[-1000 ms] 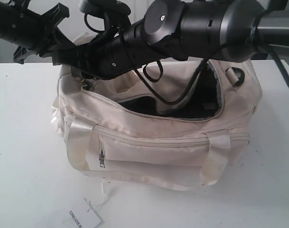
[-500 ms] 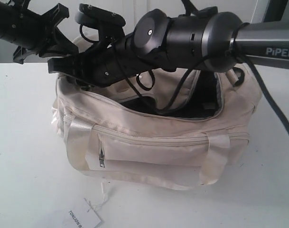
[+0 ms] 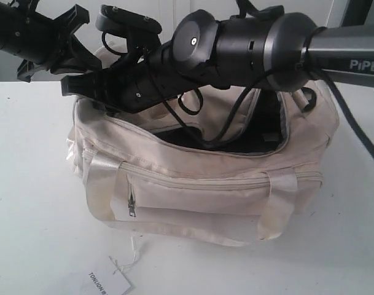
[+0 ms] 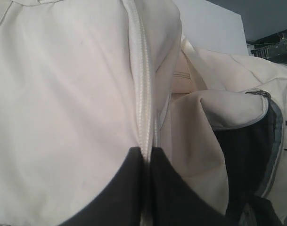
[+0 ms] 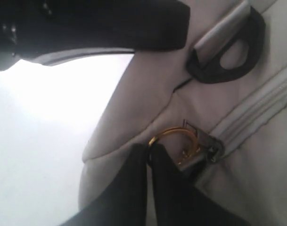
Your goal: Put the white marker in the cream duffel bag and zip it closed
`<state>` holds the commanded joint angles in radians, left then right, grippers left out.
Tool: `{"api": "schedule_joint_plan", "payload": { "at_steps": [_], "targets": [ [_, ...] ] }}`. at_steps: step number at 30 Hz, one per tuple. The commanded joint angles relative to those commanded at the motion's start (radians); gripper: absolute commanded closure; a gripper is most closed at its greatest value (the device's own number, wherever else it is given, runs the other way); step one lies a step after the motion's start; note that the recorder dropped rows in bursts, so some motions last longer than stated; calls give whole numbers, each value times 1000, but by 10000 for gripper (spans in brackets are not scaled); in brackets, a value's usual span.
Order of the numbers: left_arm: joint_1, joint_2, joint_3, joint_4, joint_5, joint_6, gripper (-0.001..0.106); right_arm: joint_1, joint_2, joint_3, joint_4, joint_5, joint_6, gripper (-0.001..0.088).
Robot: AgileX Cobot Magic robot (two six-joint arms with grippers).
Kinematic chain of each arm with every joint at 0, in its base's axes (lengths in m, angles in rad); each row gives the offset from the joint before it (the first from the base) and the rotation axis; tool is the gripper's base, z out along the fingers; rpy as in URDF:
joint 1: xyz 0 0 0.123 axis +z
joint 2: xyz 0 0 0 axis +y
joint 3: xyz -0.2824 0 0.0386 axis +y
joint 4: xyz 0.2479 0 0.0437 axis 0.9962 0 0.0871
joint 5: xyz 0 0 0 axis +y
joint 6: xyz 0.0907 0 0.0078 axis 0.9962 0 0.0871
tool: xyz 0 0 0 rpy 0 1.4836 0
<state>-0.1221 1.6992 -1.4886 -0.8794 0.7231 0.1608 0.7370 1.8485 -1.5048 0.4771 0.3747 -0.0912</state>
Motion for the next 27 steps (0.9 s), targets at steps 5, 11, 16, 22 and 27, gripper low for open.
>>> {"api": "schedule_joint_plan", "payload": {
  "at_steps": [5, 11, 16, 22, 27],
  "targets": [
    [0, 0, 0, 0, 6, 0, 1053, 0, -27, 0, -214, 34, 195, 868],
    [0, 0, 0, 5, 6, 0, 1053, 0, -63, 0, -268, 65, 253, 868],
    [0, 0, 0, 56, 4, 28, 1053, 0, -79, 0, -268, 110, 257, 868],
    [0, 2, 0, 82, -22, 63, 1053, 0, -82, 0, -261, 153, 257, 868],
    [0, 2, 0, 82, -41, 87, 1053, 0, -83, 0, -243, 176, 257, 868]
  ]
}}
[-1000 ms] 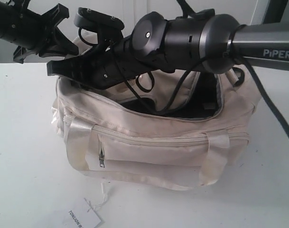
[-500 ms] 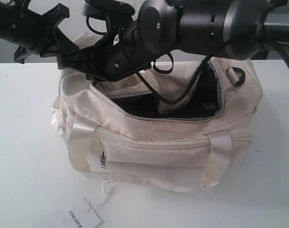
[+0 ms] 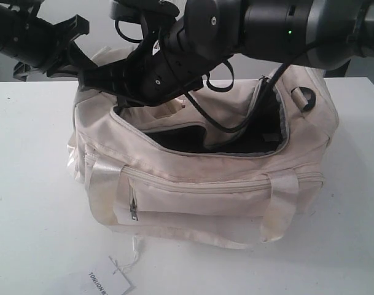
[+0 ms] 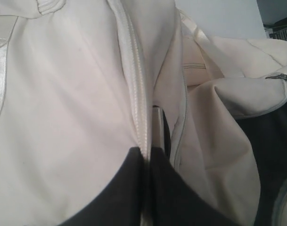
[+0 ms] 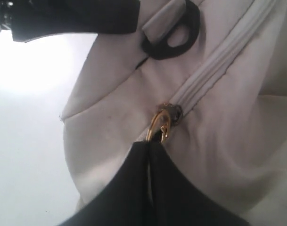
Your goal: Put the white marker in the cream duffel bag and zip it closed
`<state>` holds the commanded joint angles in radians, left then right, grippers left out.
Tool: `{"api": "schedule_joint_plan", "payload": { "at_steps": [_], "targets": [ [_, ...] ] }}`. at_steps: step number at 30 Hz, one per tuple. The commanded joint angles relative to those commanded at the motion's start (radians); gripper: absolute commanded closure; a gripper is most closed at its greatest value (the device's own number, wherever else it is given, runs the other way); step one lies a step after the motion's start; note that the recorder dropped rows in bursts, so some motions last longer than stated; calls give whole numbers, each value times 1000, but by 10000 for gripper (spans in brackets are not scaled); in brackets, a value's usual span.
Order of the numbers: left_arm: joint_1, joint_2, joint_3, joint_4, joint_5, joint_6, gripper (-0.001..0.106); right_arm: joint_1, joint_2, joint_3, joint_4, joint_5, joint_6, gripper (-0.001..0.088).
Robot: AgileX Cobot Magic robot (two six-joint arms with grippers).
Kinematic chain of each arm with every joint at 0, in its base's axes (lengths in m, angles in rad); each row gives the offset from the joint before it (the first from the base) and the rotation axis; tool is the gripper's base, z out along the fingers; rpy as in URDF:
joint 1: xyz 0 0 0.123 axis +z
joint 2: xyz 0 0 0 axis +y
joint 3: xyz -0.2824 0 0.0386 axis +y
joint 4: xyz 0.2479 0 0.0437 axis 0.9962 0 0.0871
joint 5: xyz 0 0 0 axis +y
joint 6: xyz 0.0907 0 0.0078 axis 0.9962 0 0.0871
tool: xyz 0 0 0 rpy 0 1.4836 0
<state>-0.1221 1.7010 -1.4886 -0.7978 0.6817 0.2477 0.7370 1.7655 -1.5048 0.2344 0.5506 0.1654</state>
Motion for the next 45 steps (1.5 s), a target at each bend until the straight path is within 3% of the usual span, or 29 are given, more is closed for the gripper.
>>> {"api": "schedule_joint_plan", "payload": {
  "at_steps": [7, 28, 40, 45],
  "targets": [
    [0, 0, 0, 51, -8, 0, 1053, 0, -22, 0, 4, 48, 0, 868],
    [0, 34, 0, 49, -24, -4, 1053, 0, -68, 0, 87, 192, -31, 868],
    [0, 34, 0, 49, -23, -4, 1053, 0, -38, 0, 75, 17, -41, 867],
    [0, 34, 0, 49, -13, -4, 1053, -2, 7, 0, 69, -40, 34, 739]
  ]
}}
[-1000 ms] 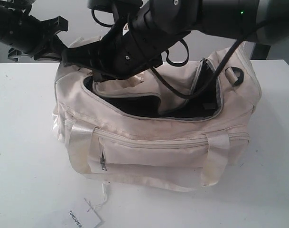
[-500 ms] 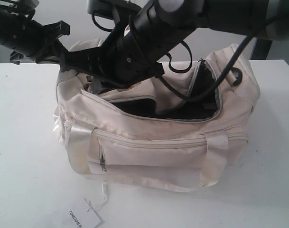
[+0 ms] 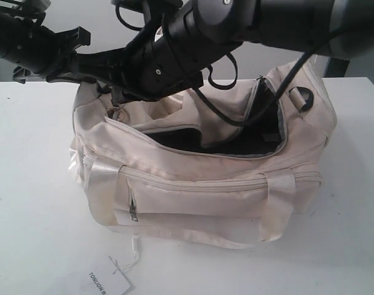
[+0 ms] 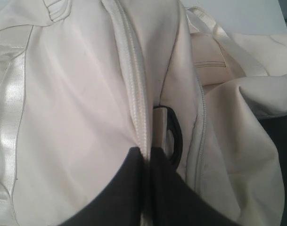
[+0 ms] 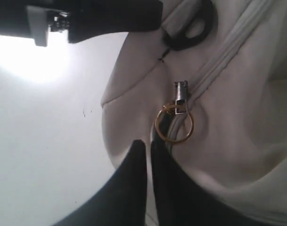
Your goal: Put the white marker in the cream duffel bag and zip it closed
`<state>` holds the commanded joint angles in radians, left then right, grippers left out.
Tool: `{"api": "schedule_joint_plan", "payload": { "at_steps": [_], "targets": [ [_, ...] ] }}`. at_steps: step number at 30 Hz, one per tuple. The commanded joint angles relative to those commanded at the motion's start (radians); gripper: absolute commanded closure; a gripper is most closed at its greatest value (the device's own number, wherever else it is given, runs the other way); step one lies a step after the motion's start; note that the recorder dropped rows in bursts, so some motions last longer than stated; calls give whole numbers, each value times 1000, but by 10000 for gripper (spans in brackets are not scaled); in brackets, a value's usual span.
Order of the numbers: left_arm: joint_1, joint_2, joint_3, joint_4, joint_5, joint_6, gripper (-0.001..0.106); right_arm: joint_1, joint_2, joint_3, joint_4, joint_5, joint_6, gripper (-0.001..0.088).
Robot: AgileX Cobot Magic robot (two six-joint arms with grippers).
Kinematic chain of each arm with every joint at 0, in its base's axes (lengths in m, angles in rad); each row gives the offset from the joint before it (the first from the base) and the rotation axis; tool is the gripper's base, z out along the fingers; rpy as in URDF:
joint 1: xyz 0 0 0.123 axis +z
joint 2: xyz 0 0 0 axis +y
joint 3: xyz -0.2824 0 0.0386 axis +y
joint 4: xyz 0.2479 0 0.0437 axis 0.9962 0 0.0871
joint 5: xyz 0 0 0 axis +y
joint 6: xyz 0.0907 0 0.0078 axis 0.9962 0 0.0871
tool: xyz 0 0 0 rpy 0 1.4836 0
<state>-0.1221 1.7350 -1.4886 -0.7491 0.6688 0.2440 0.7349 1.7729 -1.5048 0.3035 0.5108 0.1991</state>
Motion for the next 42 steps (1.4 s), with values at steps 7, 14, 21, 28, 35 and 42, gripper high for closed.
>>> {"api": "schedule_joint_plan", "payload": {
  "at_steps": [7, 14, 21, 28, 35, 42],
  "targets": [
    [0, 0, 0, 0, 4, 0, 1053, -34, 42, 0, 18, -19, 46, 549],
    [0, 0, 0, 0, 4, 0, 1053, -47, 66, 0, 74, -23, 51, 543],
    [0, 0, 0, 0, 4, 0, 1053, -47, 86, 0, 144, -26, 51, 543],
    [0, 0, 0, 0, 6, 0, 1053, -47, 101, 0, 215, -18, 29, 543],
    [0, 0, 0, 0, 8, 0, 1053, -47, 116, 0, 246, -11, 29, 596],
    [0, 0, 0, 2, 8, 2, 1053, -47, 90, 0, 245, -31, 29, 868]
  ]
}}
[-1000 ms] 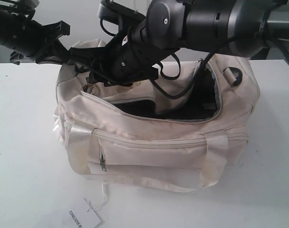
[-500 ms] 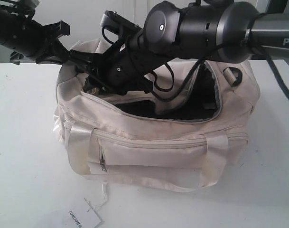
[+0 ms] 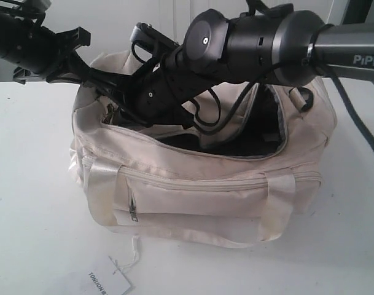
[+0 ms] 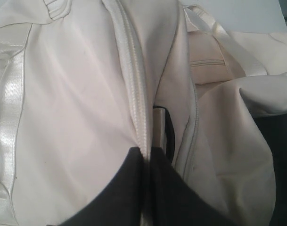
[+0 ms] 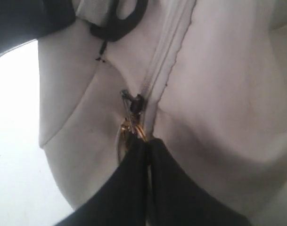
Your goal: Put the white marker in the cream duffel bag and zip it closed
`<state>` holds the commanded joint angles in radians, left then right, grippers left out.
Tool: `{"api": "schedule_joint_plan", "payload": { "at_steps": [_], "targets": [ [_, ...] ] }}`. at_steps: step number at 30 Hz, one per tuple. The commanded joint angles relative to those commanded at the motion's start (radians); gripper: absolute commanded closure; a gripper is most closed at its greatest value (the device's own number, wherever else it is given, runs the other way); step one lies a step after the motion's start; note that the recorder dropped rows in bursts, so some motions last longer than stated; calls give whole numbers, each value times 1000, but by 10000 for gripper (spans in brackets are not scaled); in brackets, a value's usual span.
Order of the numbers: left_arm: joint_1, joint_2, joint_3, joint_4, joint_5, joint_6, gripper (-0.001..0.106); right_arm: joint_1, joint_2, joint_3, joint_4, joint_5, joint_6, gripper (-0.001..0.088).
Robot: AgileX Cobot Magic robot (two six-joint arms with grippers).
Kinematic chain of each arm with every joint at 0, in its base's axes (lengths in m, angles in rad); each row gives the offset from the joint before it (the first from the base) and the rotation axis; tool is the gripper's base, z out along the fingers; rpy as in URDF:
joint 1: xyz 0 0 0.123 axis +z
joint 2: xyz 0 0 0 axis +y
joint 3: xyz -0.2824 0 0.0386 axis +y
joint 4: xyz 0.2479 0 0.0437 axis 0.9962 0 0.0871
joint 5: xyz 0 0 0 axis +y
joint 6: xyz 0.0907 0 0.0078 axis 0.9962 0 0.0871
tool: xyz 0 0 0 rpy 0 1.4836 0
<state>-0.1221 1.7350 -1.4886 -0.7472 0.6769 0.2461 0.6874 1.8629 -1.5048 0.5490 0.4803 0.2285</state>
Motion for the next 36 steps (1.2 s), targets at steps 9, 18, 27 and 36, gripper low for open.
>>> {"api": "schedule_joint_plan", "payload": {
  "at_steps": [9, 18, 27, 36],
  "targets": [
    [0, 0, 0, 0, 0, 4, 1053, 0, -70, 0, -7, -35, -11, 868],
    [0, 0, 0, 0, -2, 5, 1053, 0, -83, 0, -7, 75, -19, 868],
    [0, 0, 0, 0, 0, 5, 1053, 0, -125, 0, -7, 150, -51, 868],
    [0, 0, 0, 0, 2, 5, 1053, 0, -137, 0, -7, 170, -95, 868]
  ]
}}
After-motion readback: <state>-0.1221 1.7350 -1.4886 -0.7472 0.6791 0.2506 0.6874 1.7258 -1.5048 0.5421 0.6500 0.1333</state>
